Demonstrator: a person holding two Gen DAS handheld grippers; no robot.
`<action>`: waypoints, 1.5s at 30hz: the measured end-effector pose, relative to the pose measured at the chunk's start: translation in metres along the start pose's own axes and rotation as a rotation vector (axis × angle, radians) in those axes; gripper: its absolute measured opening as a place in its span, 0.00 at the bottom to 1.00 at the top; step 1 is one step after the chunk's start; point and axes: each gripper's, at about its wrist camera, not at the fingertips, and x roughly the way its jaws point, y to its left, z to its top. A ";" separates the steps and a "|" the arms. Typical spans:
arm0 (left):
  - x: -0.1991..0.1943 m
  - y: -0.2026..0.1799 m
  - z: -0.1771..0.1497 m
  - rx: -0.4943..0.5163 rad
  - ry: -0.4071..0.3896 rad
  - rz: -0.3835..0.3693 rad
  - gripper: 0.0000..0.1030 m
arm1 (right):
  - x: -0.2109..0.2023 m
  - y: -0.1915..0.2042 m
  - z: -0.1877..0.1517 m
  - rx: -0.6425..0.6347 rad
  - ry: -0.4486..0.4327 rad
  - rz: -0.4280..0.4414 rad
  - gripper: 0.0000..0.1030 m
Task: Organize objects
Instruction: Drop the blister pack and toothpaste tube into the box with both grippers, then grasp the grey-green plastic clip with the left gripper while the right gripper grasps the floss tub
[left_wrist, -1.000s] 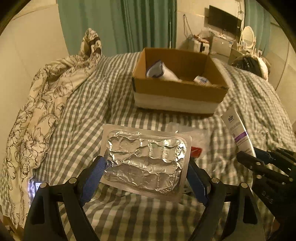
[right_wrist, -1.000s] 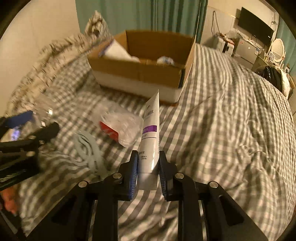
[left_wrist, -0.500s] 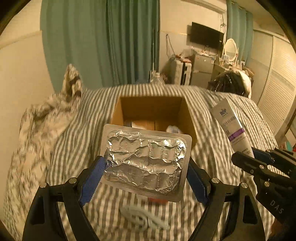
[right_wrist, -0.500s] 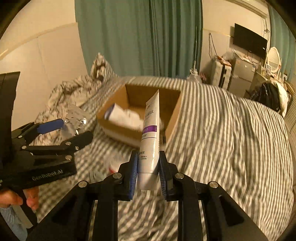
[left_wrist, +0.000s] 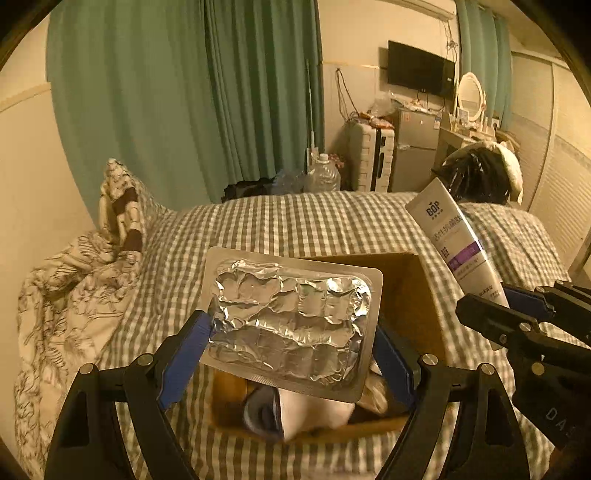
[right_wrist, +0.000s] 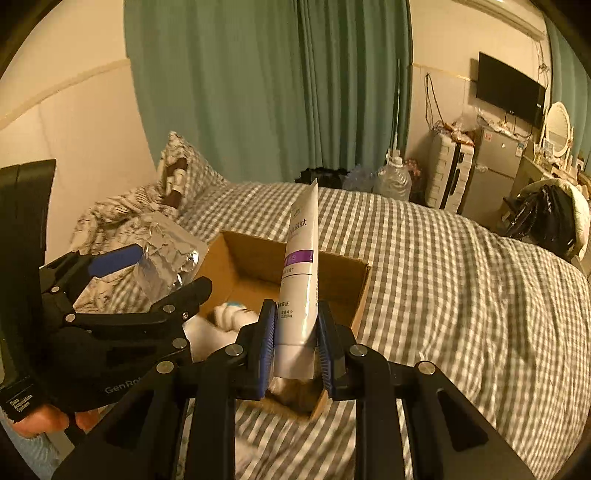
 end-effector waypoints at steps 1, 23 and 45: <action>0.009 0.000 -0.001 0.005 0.006 0.000 0.85 | 0.012 -0.003 0.001 0.008 0.016 0.008 0.20; -0.047 0.010 -0.007 -0.060 0.020 0.078 1.00 | -0.059 -0.027 -0.007 0.067 -0.078 0.034 0.55; -0.060 0.018 -0.197 -0.229 0.283 0.156 1.00 | -0.071 -0.004 -0.165 0.004 0.045 -0.086 0.72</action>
